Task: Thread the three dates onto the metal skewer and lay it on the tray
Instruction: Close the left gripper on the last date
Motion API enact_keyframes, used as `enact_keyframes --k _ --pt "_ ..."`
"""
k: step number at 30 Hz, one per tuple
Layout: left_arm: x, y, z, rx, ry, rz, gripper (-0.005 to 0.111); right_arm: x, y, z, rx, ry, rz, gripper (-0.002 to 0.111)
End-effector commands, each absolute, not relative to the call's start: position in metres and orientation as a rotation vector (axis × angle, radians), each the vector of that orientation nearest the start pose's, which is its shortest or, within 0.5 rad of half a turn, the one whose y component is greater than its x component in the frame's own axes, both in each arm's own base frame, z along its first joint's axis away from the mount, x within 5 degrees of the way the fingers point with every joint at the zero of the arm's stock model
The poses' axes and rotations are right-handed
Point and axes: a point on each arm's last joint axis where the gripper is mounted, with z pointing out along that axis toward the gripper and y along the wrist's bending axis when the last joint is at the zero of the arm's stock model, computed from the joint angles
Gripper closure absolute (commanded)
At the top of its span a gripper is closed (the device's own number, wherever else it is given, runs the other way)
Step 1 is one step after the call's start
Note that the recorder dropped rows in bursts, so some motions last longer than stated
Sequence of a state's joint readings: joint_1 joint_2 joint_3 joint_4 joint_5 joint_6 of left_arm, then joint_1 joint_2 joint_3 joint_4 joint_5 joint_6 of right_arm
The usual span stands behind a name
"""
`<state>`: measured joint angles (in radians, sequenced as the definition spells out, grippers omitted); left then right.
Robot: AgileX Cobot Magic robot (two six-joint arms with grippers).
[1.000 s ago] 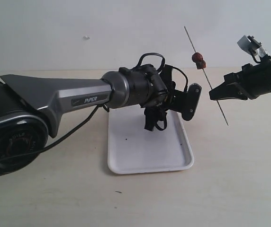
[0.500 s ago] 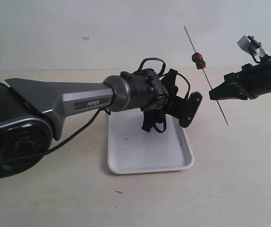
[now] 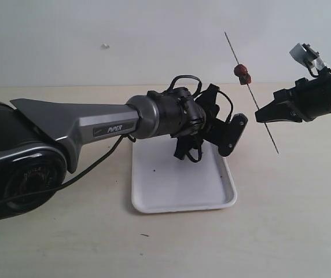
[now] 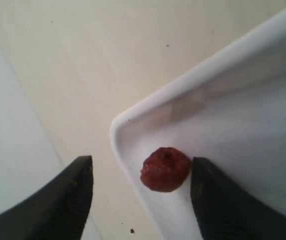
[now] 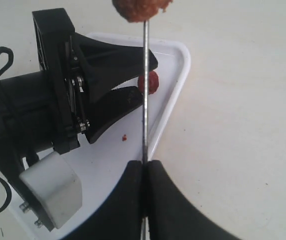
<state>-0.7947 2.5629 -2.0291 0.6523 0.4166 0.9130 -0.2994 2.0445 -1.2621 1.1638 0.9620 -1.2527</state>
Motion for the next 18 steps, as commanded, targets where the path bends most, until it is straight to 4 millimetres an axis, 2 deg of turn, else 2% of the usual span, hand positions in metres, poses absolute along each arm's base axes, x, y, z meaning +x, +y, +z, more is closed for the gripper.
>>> enact_keyframes --k 1,5,10,18 --pt "0.4061 -0.3740 0.0846 2.195 1.150 0.644 0.049 0.3935 -0.0508 0.1603 -0.236 2.383 0.905 0.108" --pt "0.4061 -0.3745 0.0849 2.188 1.149 0.640 0.050 0.3935 -0.0508 0.1603 -0.236 2.383 0.905 0.108" --pt "0.4069 -0.3736 0.0849 2.172 1.174 0.632 0.059 0.3933 -0.0505 0.1605 -0.238 2.382 0.909 0.108" --pt "0.4070 -0.3739 0.0850 2.161 1.185 0.625 0.059 0.3928 -0.0500 0.1607 -0.243 2.381 0.919 0.108"
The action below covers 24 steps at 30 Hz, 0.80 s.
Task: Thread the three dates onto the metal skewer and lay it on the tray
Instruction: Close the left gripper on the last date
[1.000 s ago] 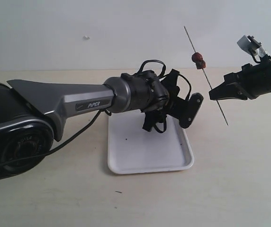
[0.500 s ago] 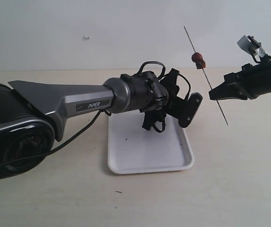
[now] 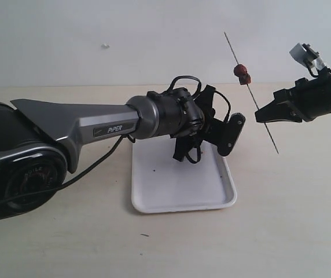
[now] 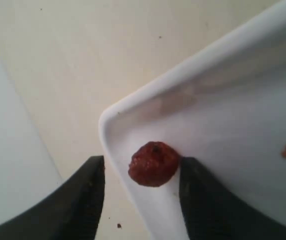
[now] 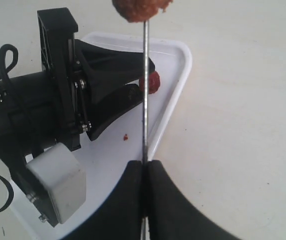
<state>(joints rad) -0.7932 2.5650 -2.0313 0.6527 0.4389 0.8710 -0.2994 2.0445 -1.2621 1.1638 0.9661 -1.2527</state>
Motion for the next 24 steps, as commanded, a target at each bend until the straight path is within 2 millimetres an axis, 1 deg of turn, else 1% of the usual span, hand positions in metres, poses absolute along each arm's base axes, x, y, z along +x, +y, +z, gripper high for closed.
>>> enact_keyframes --k 1,4,8,9,24 --pt "0.4070 -0.3740 0.0851 2.160 1.183 0.625 0.059 0.3928 -0.0500 0.1607 -0.243 2.381 0.919 0.108" --pt "0.4071 -0.3747 0.0854 2.155 1.176 0.621 0.061 0.3928 -0.0500 0.1607 -0.243 2.381 0.919 0.108" --pt "0.4072 -0.3759 0.0860 2.146 1.166 0.615 0.072 0.3928 -0.0500 0.1607 -0.243 2.381 0.919 0.108" --pt "0.4072 -0.3759 0.0860 2.146 1.166 0.615 0.072 0.3928 -0.0500 0.1607 -0.243 2.381 0.919 0.108" --pt "0.4072 -0.3761 0.0852 2.146 1.163 0.613 0.072 0.3933 -0.0499 0.1612 -0.234 2.376 0.923 0.108"
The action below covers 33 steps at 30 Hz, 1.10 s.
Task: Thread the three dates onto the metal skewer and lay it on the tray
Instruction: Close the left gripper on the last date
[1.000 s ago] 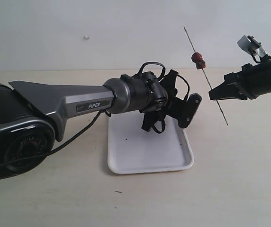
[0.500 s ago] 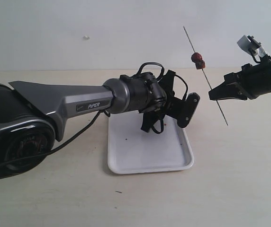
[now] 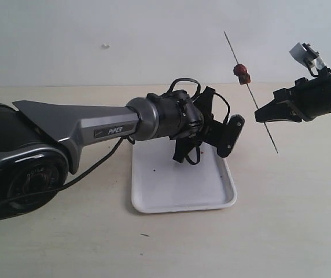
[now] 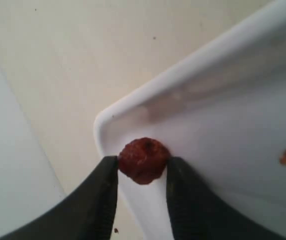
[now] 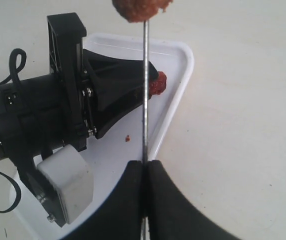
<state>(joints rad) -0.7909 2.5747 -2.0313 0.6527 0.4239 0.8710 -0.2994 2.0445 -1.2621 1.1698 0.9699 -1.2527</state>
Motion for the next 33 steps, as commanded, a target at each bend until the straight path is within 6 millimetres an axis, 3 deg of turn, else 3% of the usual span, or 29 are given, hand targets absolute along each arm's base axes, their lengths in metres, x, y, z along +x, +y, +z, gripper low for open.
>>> enact_keyframes --k 1,3,6,33 --pt "0.4072 -0.3761 0.0852 2.146 1.163 0.613 0.072 0.3933 -0.0499 0.1612 -0.234 2.376 0.923 0.108" --pt "0.4072 -0.3762 0.0852 2.146 1.163 0.613 0.072 0.3931 -0.0496 0.1613 -0.236 2.375 0.928 0.108" --pt "0.4069 -0.3758 0.0848 2.146 1.175 0.609 0.083 0.3931 -0.0496 0.1613 -0.236 2.375 0.928 0.108" --pt "0.4059 -0.3738 0.0891 2.109 1.267 0.596 0.088 0.3932 -0.0508 0.1601 -0.242 2.386 0.904 0.108"
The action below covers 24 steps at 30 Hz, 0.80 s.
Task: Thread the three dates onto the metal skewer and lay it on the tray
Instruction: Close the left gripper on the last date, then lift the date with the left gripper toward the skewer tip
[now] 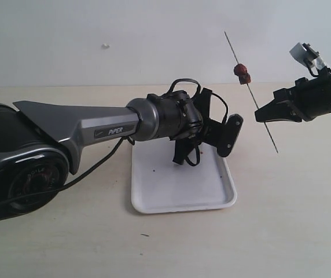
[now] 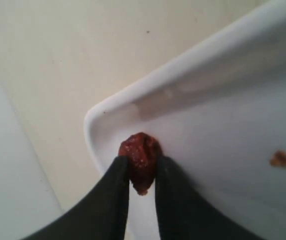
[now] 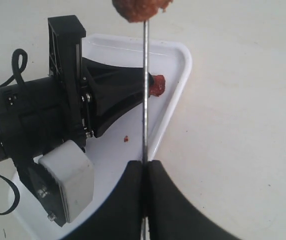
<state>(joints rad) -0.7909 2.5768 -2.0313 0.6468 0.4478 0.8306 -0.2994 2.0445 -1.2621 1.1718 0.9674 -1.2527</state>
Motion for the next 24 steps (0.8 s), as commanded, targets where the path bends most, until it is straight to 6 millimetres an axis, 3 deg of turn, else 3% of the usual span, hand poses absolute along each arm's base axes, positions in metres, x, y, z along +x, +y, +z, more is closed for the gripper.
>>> enact_keyframes --k 1,10,17,24 --pt "0.406 -0.374 0.091 2.096 1.280 0.590 0.088 0.393 -0.051 0.160 -0.240 2.385 0.904 0.108" --pt "0.406 -0.373 0.133 1.876 1.446 0.514 0.088 0.394 -0.051 0.160 -0.234 2.382 0.901 0.108" --pt "0.398 -0.364 0.160 1.770 1.684 0.424 0.088 0.394 -0.051 0.160 -0.234 2.382 0.901 0.108" --pt "0.383 -0.358 0.202 1.630 1.887 0.174 0.088 0.393 -0.050 0.161 -0.248 2.384 0.918 0.108"
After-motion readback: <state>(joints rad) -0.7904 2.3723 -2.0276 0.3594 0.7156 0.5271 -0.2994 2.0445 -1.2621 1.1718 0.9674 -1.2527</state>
